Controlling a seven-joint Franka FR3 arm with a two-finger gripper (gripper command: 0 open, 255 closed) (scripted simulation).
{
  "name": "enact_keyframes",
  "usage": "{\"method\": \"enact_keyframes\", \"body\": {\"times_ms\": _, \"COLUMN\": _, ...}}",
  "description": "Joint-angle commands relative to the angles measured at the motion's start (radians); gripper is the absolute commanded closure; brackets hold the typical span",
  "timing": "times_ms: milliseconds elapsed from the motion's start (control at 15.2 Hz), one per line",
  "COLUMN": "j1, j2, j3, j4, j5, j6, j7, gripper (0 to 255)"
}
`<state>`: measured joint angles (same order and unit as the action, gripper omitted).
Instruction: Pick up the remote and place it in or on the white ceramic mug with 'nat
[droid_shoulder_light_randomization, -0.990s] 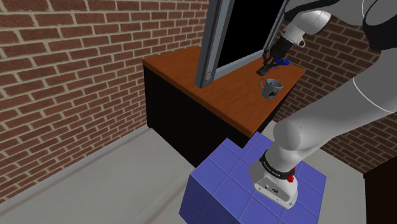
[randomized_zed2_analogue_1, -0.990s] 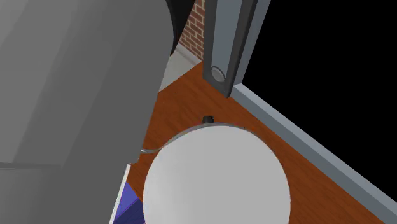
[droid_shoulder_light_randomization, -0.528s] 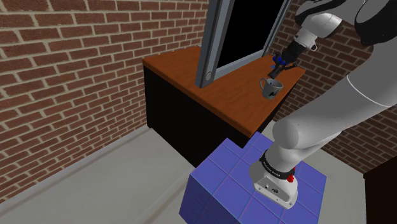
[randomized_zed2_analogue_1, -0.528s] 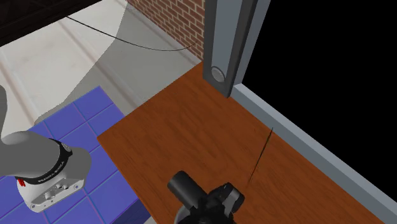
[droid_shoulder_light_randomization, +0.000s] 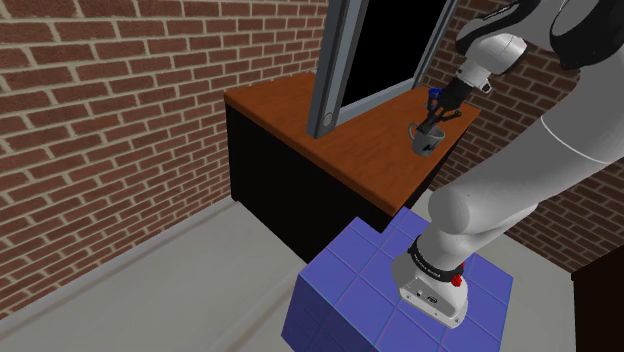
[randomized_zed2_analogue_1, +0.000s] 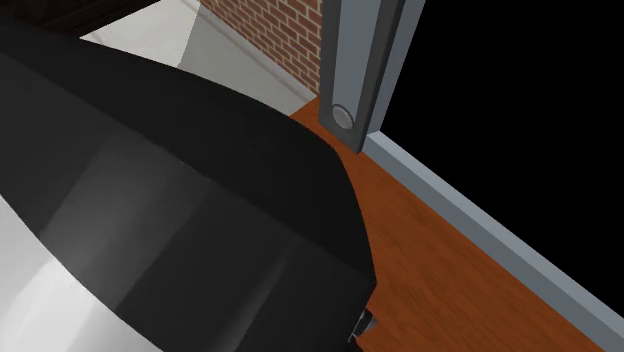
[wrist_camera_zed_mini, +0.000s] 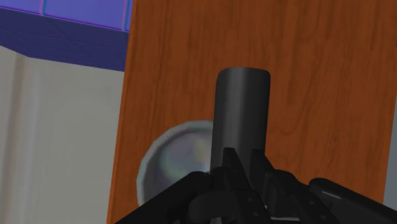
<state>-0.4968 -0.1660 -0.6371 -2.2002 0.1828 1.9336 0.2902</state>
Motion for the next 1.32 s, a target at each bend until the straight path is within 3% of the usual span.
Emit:
{"method": "enact_keyframes", "body": {"times_ms": 0, "j1": 0.0, "j2": 0.013, "j3": -0.004, "j4": -0.014, "j5": 0.009, "j6": 0.023, "j7": -0.013, "gripper": 255}}
{"method": "enact_keyframes", "body": {"times_ms": 594, "j1": -0.001, "j2": 0.02, "j3": -0.005, "j4": -0.023, "j5": 0.014, "j6": 0.037, "j7": -0.021, "gripper": 255}}
{"method": "enact_keyframes", "body": {"times_ms": 660, "j1": -0.001, "j2": 0.025, "j3": -0.006, "j4": -0.022, "j5": 0.017, "j6": 0.039, "j7": -0.024, "gripper": 0}}
{"method": "enact_keyframes", "body": {"times_ms": 990, "j1": -0.004, "j2": 0.021, "j3": -0.002, "j4": -0.023, "j5": 0.015, "j6": 0.037, "j7": -0.021, "gripper": 0}}
{"method": "enact_keyframes", "body": {"times_ms": 1254, "j1": -0.015, "j2": -0.003, "j3": -0.008, "j4": 0.082, "j5": -0.011, "j6": -0.088, "j7": -0.004, "gripper": 0}}
